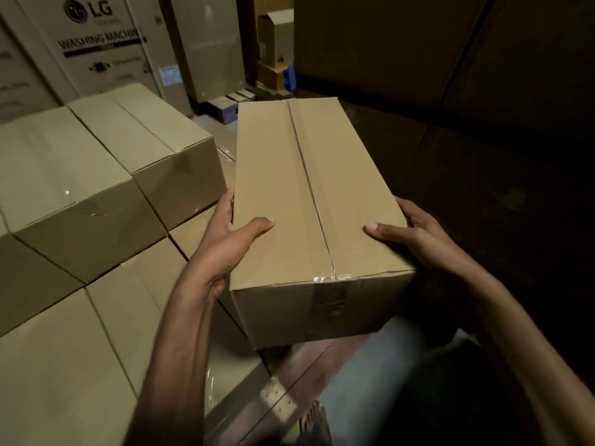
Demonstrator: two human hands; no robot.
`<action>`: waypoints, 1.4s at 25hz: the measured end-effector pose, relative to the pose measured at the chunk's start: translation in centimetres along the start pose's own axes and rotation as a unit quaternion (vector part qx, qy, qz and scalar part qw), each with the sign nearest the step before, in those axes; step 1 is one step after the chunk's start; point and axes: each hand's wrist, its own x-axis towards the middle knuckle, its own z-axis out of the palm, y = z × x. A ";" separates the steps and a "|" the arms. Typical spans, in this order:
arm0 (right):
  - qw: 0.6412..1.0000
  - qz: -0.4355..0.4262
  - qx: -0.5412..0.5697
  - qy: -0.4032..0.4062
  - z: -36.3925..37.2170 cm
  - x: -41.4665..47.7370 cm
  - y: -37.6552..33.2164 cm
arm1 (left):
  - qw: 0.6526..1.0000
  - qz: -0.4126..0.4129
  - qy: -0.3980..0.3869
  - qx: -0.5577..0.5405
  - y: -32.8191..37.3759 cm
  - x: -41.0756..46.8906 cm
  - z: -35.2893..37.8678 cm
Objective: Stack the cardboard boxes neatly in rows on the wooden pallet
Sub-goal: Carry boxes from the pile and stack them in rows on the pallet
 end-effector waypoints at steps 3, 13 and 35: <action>1.000 0.001 0.007 -0.001 -1.8 4.5 -1.7 | 1.000 0.008 0.011 0.007 2.4 4.1 1.6; 0.994 -0.041 -0.030 -0.098 -5.7 21.4 -2.7 | 0.996 0.026 0.089 0.011 3.5 13.7 5.5; 0.954 -0.095 -0.028 -0.282 0.8 57.7 -5.6 | 0.947 -0.043 0.300 0.109 7.4 40.3 3.8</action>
